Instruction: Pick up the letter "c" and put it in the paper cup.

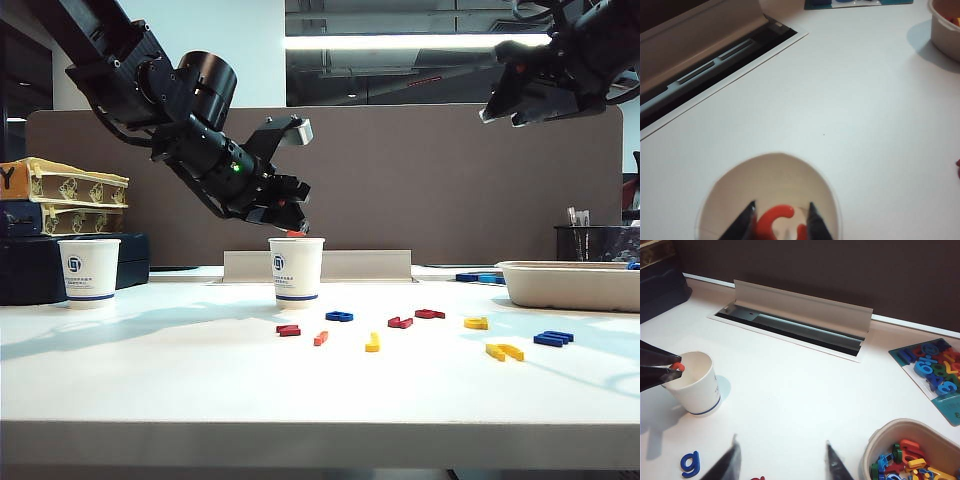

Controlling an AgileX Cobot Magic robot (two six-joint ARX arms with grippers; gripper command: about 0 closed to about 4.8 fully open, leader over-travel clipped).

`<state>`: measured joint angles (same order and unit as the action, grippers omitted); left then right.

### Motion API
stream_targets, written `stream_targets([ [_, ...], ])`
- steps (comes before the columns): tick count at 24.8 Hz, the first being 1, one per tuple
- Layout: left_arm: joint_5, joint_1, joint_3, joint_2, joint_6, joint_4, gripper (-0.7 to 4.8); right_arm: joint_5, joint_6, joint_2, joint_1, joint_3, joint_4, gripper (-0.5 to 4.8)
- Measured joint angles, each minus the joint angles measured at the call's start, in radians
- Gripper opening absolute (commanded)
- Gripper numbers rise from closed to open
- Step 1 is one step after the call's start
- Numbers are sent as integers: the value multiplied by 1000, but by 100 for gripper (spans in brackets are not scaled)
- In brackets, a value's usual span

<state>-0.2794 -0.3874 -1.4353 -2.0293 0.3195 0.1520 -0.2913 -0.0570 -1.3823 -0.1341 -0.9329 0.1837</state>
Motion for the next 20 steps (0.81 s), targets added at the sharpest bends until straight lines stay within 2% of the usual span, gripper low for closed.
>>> stream_targets([
  [4,-5,0,0,0,0,0,126,0,0,0,0,0,-4,210],
  [8,-6,0,0,0,-2,0,197,0,0,0,0,0,-10,210],
  [20,-6,0,0,-13,-2,5,193,0,0,0,0,0,-10,210],
])
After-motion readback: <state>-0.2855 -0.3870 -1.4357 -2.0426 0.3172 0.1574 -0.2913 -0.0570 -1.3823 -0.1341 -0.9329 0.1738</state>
